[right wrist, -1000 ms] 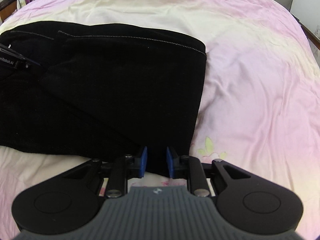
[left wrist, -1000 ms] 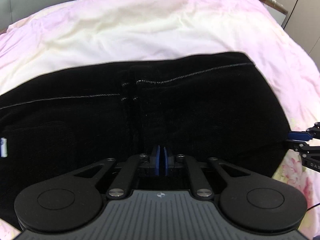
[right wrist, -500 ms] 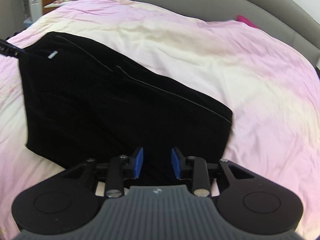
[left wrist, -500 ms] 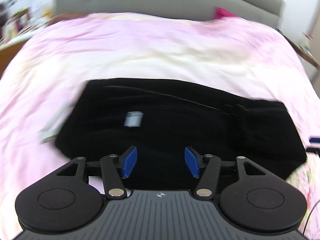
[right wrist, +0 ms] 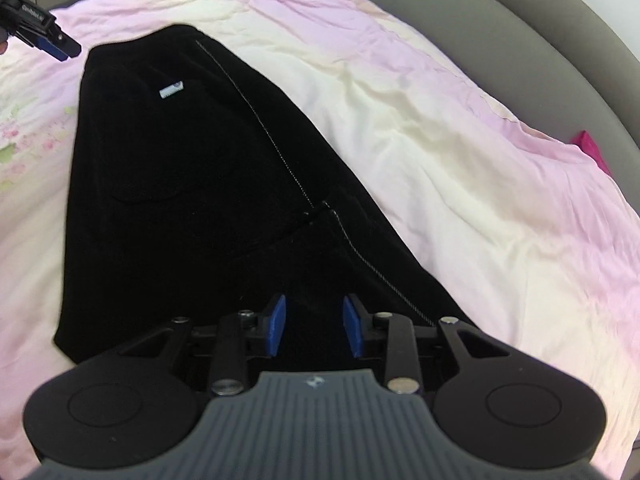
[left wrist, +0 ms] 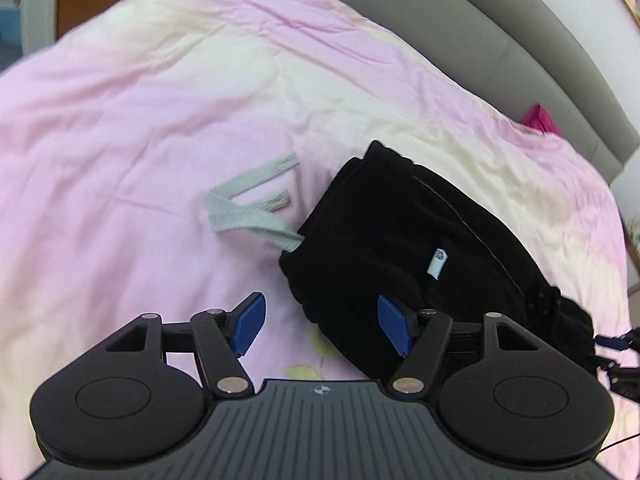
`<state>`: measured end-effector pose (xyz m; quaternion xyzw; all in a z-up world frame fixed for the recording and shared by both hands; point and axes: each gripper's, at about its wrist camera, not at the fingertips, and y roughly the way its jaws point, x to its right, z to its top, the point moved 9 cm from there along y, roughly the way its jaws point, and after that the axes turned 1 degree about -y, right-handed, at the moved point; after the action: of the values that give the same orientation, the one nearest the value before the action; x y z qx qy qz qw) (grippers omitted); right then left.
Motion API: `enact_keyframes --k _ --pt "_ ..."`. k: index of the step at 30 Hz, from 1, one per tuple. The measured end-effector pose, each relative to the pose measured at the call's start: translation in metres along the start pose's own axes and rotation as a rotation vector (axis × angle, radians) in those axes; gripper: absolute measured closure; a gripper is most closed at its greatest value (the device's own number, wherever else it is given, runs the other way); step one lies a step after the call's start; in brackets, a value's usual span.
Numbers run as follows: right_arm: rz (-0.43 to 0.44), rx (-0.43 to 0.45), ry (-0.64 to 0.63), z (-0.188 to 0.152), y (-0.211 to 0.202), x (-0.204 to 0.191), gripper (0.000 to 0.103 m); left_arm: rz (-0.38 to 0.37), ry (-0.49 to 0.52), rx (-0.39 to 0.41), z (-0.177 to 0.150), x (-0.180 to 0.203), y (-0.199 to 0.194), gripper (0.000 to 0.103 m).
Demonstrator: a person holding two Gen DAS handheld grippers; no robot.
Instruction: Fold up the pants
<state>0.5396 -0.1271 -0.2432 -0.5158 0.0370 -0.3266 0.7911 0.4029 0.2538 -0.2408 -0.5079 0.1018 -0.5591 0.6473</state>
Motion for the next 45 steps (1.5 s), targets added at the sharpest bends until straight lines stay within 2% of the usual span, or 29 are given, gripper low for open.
enact_keyframes --k 5,9,12,15,18,20,22,25,31,33,36,40,45 --pt "0.033 -0.05 -0.108 0.019 0.04 0.0 0.075 -0.066 -0.136 0.011 0.0 -0.017 0.024 0.027" --pt "0.054 -0.097 -0.242 0.027 0.063 0.0 0.074 -0.116 -0.165 0.022 0.008 -0.017 0.04 0.027" --pt "0.128 -0.106 -0.278 0.032 0.078 -0.008 0.074 -0.146 -0.18 -0.001 0.011 -0.012 0.057 0.029" --pt "0.141 -0.137 -0.283 0.034 0.096 -0.009 0.073 -0.143 -0.195 -0.007 0.01 -0.01 0.07 0.033" --pt "0.162 -0.172 -0.238 0.034 0.112 -0.006 0.074 -0.133 -0.205 0.019 0.009 -0.011 0.071 0.044" --pt "0.166 -0.183 -0.208 0.034 0.118 -0.005 0.074 -0.132 -0.205 0.04 0.009 -0.012 0.066 0.06" --pt "0.158 -0.179 -0.207 0.036 0.123 -0.006 0.074 -0.135 -0.191 0.062 0.012 -0.006 0.056 0.07" --pt "0.143 -0.173 -0.191 0.037 0.122 -0.006 0.075 -0.125 -0.131 0.103 0.022 0.017 0.036 0.075" --pt "0.073 -0.143 -0.163 0.03 0.108 -0.016 0.074 -0.155 -0.026 0.161 0.049 0.088 -0.014 0.077" --pt "0.06 -0.113 -0.113 0.029 0.093 -0.013 0.074 -0.16 0.03 0.175 0.052 0.118 -0.029 0.077" --pt "0.081 -0.061 -0.021 0.019 0.062 -0.002 0.061 -0.167 0.112 0.196 0.052 0.171 -0.049 0.077" --pt "0.092 -0.027 0.075 -0.016 0.018 0.014 0.06 -0.178 0.225 0.207 0.041 0.255 -0.064 0.077" --pt "0.08 0.005 0.191 -0.069 -0.024 0.034 0.06 -0.162 0.391 0.196 0.009 0.373 -0.066 0.077"
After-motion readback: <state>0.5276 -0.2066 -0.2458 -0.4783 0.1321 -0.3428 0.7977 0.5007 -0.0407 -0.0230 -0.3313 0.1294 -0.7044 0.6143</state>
